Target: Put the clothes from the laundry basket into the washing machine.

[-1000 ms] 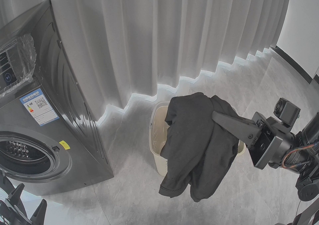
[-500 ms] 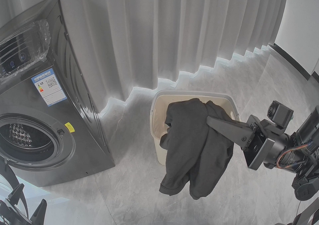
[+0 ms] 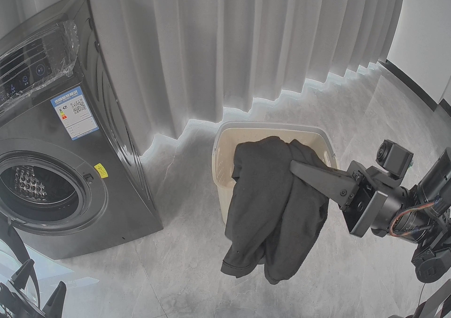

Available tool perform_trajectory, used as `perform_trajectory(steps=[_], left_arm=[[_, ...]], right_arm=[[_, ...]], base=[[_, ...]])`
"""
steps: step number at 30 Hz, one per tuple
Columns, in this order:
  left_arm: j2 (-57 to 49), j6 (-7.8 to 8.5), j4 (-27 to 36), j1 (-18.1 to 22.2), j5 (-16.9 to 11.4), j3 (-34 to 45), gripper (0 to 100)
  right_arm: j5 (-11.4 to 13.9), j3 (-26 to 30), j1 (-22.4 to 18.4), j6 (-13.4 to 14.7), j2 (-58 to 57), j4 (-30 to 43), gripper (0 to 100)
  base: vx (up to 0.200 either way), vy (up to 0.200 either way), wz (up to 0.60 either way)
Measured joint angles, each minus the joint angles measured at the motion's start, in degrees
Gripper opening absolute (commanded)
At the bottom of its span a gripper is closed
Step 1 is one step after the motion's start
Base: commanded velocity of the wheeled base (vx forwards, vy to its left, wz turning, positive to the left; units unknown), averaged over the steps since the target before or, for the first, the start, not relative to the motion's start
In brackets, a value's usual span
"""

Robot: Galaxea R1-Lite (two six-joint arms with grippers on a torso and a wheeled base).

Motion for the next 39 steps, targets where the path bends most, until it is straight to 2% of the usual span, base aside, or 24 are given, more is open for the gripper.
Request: perform_trajectory(steps=[5, 11, 16, 20, 23, 25, 29, 39], left_arm=[[0.0, 0.0, -0.02, 0.0, -0.02, 0.0, 100], [0.0, -0.02, -0.02, 0.0, -0.02, 0.0, 100], [0.0, -0.02, -0.02, 0.0, 0.06, 0.0, 100], [0.0, 0.0, -0.02, 0.0, 0.13, 0.0, 100], [0.0, 0.02, -0.02, 0.0, 0.13, 0.0, 100], [0.0, 0.04, -0.02, 0.0, 0.13, 0.0, 100], [0.0, 0.02, -0.02, 0.0, 0.17, 0.0, 100], [0.0, -0.02, -0.02, 0.0, 0.15, 0.0, 100]], right_arm=[[0.0, 0.02, 0.0, -0.2, 0.2, 0.0, 0], [-0.15, 0.46, -0.1, -0.52, 1.06, -0.02, 0], [-0.39, 0.55, -1.27, -4.3, 3.71, 0.0, 0], [-2.17, 0.44, -1.37, -6.13, 5.77, 0.02, 0], [-5.1, 0.4, -0.94, -6.27, 6.79, 0.0, 0], [-5.84, 0.46, -0.48, -6.29, 7.29, 0.02, 0], [-6.02, 0.24, 0.07, -6.3, 7.92, 0.0, 0], [-6.06, 0.24, 2.01, -6.05, 8.3, 0.0, 0]], base=[[0.0, 0.0, 0.6], [0.0, 0.0, 0.0], [0.0, 0.0, 0.0], [0.0, 0.0, 0.0], [0.0, 0.0, 0.6], [0.0, 0.0, 0.6], [0.0, 0.0, 0.6], [0.0, 0.0, 0.0]])
